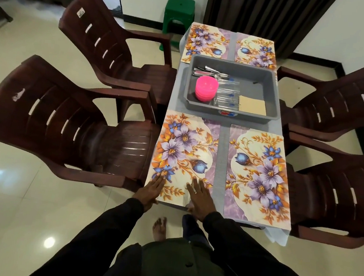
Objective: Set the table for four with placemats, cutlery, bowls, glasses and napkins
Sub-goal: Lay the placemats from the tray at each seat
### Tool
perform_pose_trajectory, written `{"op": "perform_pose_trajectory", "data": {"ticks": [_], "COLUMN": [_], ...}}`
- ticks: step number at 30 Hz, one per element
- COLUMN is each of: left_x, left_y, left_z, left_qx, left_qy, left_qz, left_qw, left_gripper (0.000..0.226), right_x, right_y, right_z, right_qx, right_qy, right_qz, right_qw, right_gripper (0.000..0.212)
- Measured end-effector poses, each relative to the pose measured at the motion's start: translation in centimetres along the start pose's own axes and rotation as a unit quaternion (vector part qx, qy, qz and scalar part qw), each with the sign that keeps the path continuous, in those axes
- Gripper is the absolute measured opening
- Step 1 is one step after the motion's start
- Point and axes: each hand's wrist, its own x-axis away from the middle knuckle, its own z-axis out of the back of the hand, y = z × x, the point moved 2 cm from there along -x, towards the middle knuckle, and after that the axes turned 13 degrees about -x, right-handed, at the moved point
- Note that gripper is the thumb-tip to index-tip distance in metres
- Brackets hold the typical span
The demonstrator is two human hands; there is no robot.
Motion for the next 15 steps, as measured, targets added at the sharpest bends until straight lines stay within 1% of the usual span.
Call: {"op": "perform_pose_trajectory", "data": {"ticks": [15], "left_x": [0.06], "left_y": [0.12], "left_z": [-0.17], "left_qx": [0.015], "left_qy": [0.003], "left_qz": [0.01], "left_qw": [1.0], "left_gripper": [0.093], "right_x": [-0.21], "right_y": [0.45], "right_z": [-0.36], "right_qx": [-0.002], "right_qy": [0.002], "right_qz": [0.003], "right_qw": [1.0], "right_gripper": [0.092]}}
